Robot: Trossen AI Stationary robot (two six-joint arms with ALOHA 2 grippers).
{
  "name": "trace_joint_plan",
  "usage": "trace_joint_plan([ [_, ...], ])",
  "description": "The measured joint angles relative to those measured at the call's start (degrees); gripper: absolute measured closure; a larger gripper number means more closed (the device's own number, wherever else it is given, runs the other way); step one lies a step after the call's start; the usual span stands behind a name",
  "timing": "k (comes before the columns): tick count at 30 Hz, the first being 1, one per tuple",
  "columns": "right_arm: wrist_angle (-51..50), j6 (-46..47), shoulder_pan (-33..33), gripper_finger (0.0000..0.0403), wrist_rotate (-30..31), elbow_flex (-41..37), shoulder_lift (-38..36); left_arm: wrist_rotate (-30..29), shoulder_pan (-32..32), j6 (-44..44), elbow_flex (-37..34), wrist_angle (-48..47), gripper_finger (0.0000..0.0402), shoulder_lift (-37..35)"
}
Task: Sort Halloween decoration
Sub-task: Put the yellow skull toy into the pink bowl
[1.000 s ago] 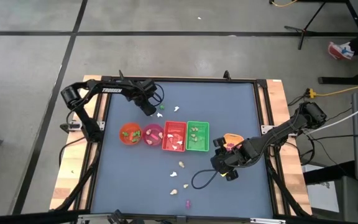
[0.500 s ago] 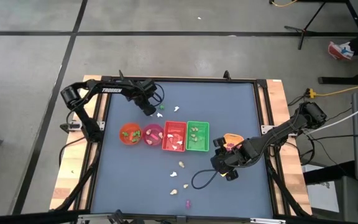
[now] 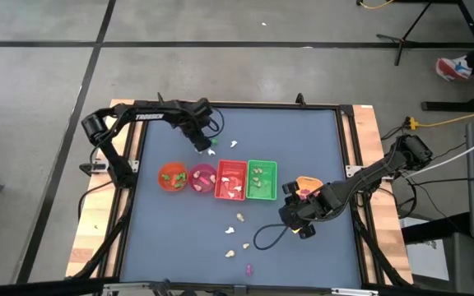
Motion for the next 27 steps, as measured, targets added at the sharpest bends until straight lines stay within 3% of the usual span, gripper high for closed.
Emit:
trace_joint_plan([
  [14,0.0,0.0,0.0,0.0269,0.0,0.0,0.0,0.2,-11.8,-1.7,5.0,-11.8,0.0354,0.0],
  [27,0.0,0.0,0.0,0.0269,0.0,0.0,0.0,0.2,-23.2,-5.0,5.0,-12.9,0.0351,-0.1],
])
